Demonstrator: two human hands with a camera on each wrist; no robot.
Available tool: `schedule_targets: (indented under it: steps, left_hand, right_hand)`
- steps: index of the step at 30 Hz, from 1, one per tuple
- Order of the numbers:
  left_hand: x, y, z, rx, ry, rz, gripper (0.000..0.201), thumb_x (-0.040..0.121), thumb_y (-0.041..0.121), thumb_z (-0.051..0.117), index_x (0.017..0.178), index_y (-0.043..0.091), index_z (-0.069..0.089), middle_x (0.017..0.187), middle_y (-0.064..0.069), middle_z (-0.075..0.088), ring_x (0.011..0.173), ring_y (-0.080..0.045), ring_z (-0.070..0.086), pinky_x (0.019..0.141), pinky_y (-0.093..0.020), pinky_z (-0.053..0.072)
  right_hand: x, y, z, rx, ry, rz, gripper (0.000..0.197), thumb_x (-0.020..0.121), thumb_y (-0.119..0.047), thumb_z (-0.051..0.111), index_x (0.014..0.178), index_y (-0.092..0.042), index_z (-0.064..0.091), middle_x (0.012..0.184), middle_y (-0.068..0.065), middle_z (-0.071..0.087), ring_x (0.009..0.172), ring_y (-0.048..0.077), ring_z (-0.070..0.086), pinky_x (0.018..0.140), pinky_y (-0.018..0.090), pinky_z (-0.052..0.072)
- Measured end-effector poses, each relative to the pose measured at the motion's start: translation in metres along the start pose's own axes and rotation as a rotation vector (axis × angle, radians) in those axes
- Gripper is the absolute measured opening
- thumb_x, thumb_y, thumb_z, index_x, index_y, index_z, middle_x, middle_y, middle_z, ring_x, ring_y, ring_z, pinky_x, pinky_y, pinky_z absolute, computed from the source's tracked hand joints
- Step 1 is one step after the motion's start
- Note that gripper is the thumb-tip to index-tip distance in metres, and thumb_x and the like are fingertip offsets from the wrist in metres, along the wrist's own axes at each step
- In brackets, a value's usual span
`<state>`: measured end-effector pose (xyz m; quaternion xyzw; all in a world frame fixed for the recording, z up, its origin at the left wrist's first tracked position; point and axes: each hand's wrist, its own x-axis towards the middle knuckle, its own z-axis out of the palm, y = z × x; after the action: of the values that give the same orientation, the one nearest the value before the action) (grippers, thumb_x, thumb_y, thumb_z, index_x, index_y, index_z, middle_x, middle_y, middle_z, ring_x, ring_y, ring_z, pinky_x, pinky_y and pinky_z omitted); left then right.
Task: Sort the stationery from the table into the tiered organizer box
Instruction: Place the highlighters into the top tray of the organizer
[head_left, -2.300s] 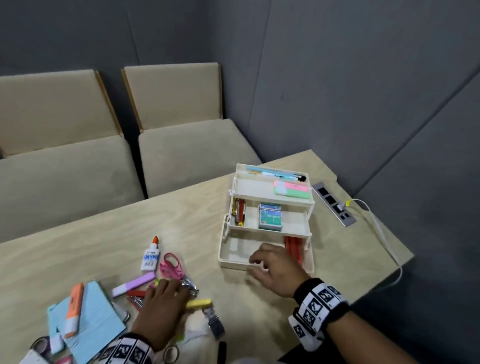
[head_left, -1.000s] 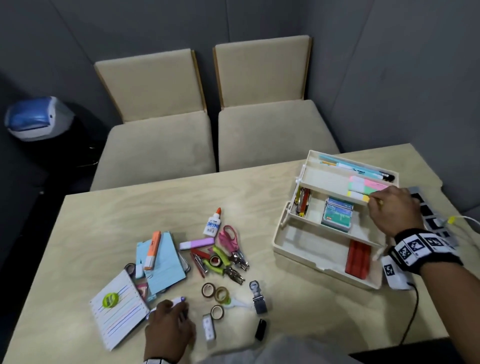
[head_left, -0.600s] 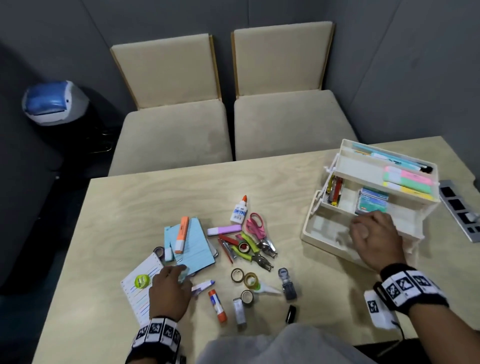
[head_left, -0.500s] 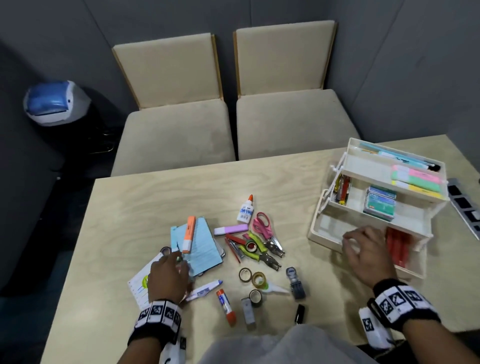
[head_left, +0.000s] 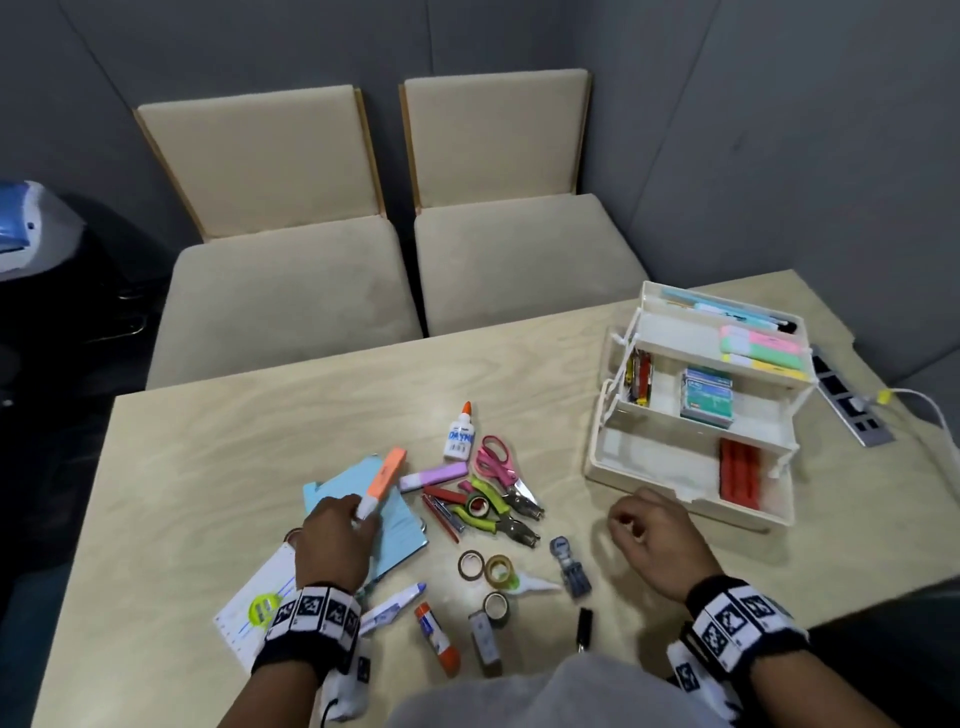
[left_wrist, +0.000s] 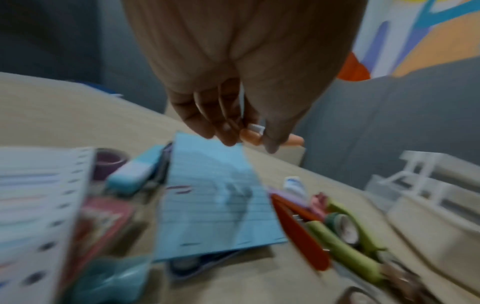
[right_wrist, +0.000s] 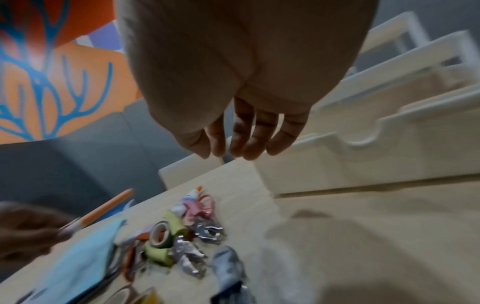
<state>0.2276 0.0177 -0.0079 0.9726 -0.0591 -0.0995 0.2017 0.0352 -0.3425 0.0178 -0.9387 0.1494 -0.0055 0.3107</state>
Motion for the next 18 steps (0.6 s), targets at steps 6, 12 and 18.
schedule_targets:
  steps: [6,12,18]
  left_hand:
    - [-0.034,0.087,0.007,-0.179,-0.179,0.571,0.023,0.085,0.033,0.067,0.108,0.034,0.068,0.094,0.011,0.057,0.081,-0.012,0.058,0.070,-0.030,0.048]
    - [-0.044,0.147,0.031,-0.180,-0.206,0.665,0.031,0.087,0.038,0.063,0.118,0.033,0.064,0.104,0.012,0.059,0.091,-0.009,0.058,0.078,-0.030,0.049]
    - [-0.007,0.143,0.043,-0.075,-0.161,0.440,0.034,0.082,0.032,0.067,0.116,0.029,0.067,0.108,0.003,0.069,0.097,-0.019,0.064,0.082,-0.033,0.051]
  right_hand:
    - [0.024,-0.058,0.018,-0.136,-0.093,-0.254,0.053,0.086,-0.054,0.059,0.135,-0.036,0.053,0.136,-0.004,0.046,0.119,0.016,0.045,0.098,0.031,0.042]
    - [0.036,-0.056,0.007,-0.074,-0.150,-0.350,0.025,0.094,-0.035,0.060,0.118,-0.027,0.061,0.106,-0.001,0.061,0.095,0.023,0.057,0.080,0.035,0.046]
    - [0.050,0.012,-0.062,-0.021,0.022,-0.185,0.026,0.094,-0.033,0.058,0.116,-0.020,0.064,0.111,0.001,0.065,0.099,0.019,0.058,0.085,0.031,0.046]
